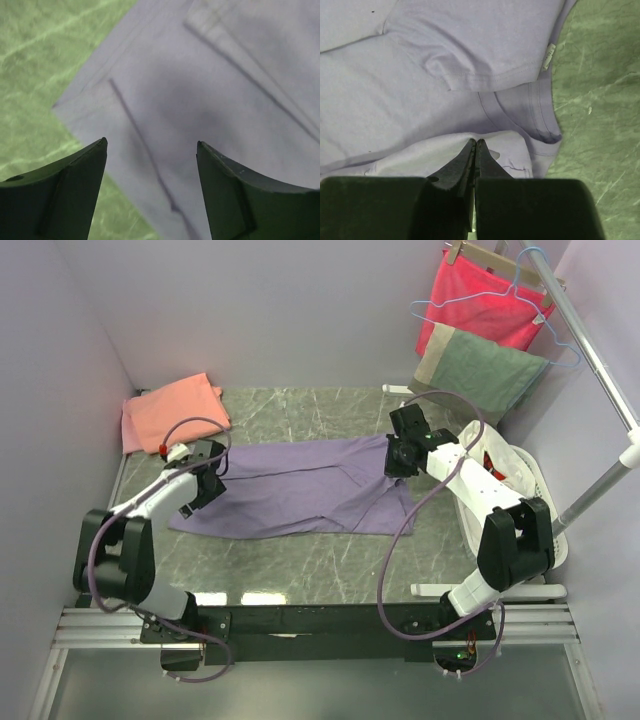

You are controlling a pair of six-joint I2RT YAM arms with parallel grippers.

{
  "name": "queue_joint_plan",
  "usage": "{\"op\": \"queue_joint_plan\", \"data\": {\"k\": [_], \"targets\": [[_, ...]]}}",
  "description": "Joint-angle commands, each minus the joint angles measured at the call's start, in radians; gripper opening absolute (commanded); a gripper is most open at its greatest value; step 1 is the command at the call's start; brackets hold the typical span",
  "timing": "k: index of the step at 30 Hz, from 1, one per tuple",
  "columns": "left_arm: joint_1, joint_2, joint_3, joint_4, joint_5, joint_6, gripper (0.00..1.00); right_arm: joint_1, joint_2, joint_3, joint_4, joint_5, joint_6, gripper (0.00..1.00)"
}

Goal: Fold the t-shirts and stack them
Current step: Fold the other side of the tshirt into a rectangle

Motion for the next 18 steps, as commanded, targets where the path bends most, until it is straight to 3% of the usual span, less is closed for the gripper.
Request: {"op": "queue_joint_plan", "data": {"k": [1, 18], "targets": [[0.000, -0.084, -0.047, -0.017, 0.095, -0.018, 0.77, -0.009, -0.032, 0.016, 0.038, -0.015, -0.025, 0.00], [0.009, 0.033, -0.098, -0.011, 0.113, -0.095, 0.63, -0.038, -0.084, -0.041, 0.065, -0.071, -0.054, 0.00]]}}
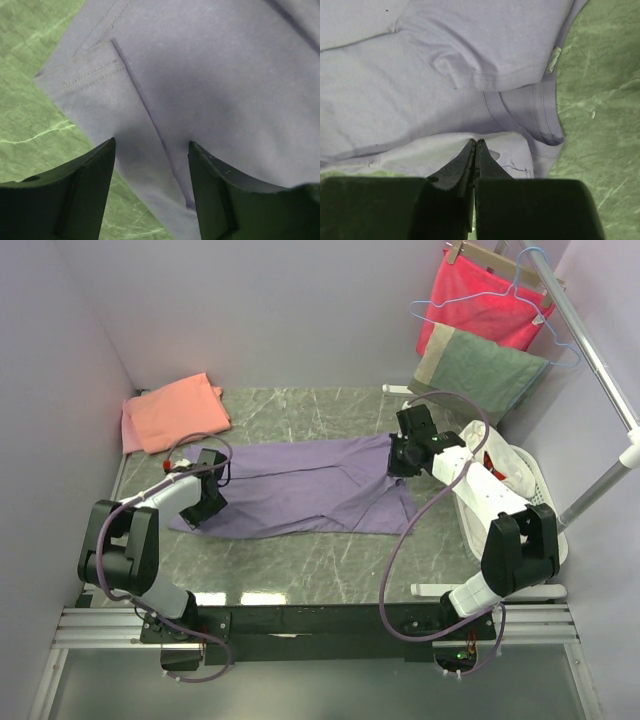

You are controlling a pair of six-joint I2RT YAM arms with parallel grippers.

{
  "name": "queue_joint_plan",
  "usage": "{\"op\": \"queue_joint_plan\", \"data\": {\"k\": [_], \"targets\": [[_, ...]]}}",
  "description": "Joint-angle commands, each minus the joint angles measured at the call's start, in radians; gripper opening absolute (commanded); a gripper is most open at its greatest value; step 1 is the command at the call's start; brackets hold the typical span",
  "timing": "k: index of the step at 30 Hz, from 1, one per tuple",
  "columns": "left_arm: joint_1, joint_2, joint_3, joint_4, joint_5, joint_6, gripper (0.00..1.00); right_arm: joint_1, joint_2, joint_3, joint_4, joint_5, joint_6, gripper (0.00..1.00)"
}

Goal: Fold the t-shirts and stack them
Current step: Fold the other side of the tshirt into a rectangle

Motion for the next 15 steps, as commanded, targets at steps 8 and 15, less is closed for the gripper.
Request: {"op": "queue_joint_plan", "data": {"k": [8, 15], "targets": [[0.022, 0.034, -0.038, 0.028, 0.043, -0.029, 0.42, -0.027, -0.065, -0.025, 0.029, -0.014, -0.024, 0.00], [0.022, -0.009, -0.038, -0.012, 0.025, -0.036, 0.32, -0.024, -0.069, -0.023, 0.027, -0.014, -0.019, 0.00]]}}
